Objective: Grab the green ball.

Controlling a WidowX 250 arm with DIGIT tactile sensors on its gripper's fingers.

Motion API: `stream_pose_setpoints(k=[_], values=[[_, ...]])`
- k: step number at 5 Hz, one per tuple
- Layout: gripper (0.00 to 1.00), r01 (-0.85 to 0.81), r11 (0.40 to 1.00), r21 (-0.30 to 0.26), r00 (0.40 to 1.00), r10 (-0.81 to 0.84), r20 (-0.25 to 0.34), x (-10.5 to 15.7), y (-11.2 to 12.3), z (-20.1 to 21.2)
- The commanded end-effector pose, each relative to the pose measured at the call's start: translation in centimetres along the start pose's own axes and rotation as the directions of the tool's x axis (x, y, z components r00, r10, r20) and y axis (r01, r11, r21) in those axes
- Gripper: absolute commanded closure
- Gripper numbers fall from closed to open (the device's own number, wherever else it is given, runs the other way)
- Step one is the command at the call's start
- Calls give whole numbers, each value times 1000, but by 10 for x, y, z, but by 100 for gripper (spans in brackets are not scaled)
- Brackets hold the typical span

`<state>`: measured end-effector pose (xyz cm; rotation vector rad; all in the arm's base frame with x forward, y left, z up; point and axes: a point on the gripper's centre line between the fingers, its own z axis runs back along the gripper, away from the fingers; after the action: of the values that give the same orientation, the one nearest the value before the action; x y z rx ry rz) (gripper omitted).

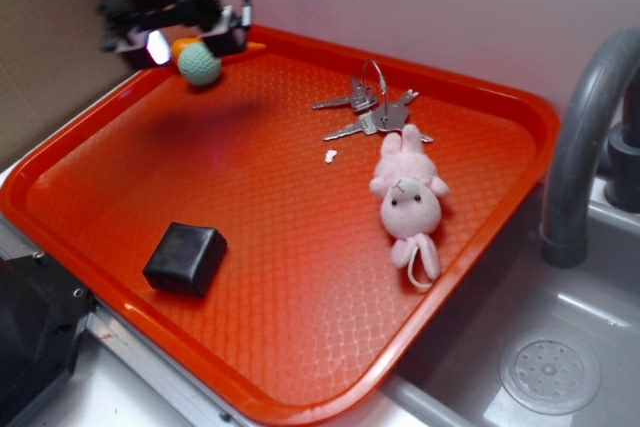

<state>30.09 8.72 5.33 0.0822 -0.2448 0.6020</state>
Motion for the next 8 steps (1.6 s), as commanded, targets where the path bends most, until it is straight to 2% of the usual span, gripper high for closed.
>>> stream_pose_setpoints(k=[1, 2, 3, 5, 6, 7, 8], values=[[0, 1, 996, 90, 1000, -4, 28, 31, 39, -24], [0, 39, 993, 110, 999, -42, 26, 20, 49, -26], [100, 95, 988, 121, 995, -99, 27, 13, 45, -27], [100, 154, 977, 149, 987, -160, 30, 13, 37, -26], [100, 243, 967, 79, 970, -241, -35, 10, 28, 2], [100, 293, 956, 16, 956, -293, -19, -2, 20, 42], [100, 335, 941, -52, 941, -337, -27, -35, 15, 102]])
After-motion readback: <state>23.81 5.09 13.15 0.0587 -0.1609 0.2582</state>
